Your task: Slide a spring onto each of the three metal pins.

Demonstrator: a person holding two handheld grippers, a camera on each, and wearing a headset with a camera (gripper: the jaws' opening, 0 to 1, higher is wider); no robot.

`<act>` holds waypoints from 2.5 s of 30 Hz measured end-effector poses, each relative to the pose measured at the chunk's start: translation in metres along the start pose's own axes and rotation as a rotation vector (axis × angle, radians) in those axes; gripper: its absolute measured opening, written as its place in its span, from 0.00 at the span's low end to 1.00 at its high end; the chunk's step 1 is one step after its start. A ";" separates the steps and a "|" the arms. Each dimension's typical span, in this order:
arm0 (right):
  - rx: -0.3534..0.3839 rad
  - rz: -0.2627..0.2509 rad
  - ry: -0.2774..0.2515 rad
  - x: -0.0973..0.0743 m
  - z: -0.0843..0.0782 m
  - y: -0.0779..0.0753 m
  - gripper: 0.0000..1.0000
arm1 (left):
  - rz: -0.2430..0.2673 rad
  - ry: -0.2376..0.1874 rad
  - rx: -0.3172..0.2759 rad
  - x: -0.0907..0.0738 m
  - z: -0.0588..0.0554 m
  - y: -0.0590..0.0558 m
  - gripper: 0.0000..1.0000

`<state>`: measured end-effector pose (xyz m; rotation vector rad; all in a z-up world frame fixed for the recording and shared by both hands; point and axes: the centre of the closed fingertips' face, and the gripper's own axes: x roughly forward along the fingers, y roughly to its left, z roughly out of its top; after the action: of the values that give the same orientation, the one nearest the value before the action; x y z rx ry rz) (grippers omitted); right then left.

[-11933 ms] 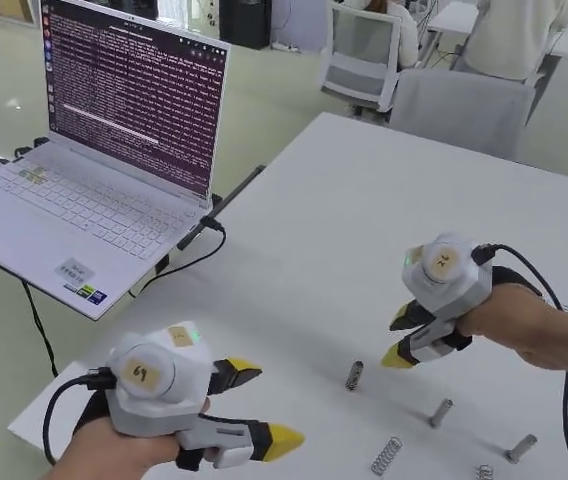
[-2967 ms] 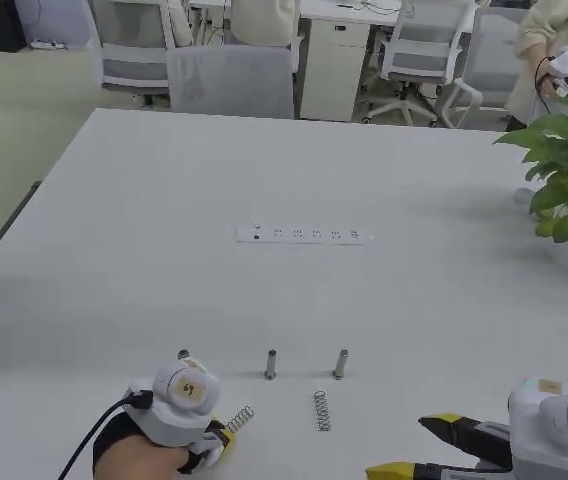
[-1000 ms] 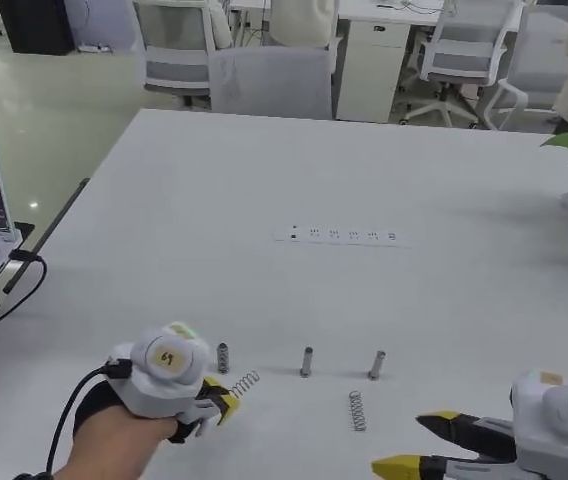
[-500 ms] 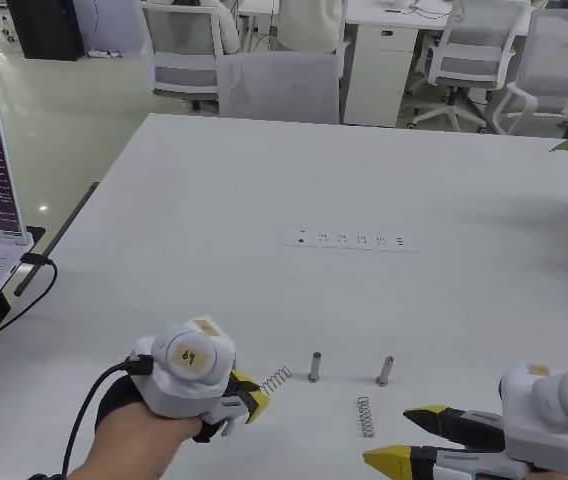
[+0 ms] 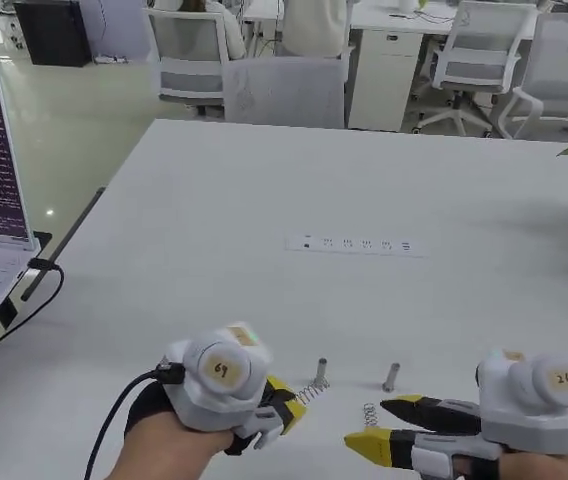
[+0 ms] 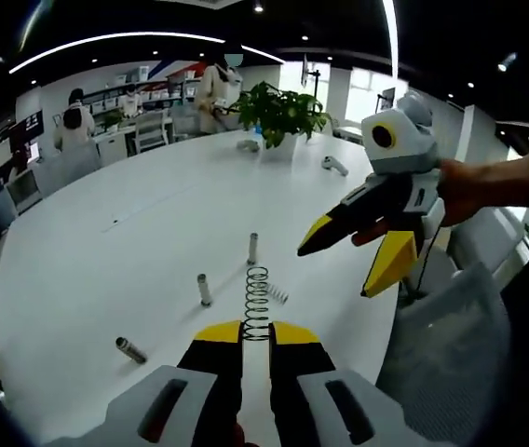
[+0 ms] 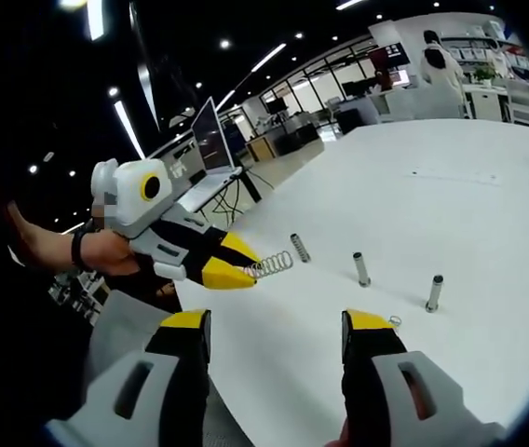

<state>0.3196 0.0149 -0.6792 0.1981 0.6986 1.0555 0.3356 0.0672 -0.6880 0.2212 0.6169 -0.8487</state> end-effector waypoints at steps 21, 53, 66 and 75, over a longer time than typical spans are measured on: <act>0.114 0.062 -0.059 0.025 0.015 0.006 0.37 | -0.030 -0.031 0.032 -0.001 0.013 -0.017 0.02; 0.132 0.106 -0.085 0.021 0.031 0.016 0.13 | -0.069 -0.079 0.062 -0.005 0.015 -0.023 0.02; 0.052 0.128 -0.017 0.018 0.035 0.028 0.09 | -0.116 -0.122 0.070 -0.005 0.018 -0.028 0.02; -0.015 0.120 0.015 0.020 0.040 0.030 0.09 | -0.129 -0.146 0.060 -0.005 0.023 -0.029 0.02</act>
<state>0.3277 0.0536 -0.6429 0.2214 0.6982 1.1774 0.3207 0.0415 -0.6650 0.1728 0.4728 -0.9997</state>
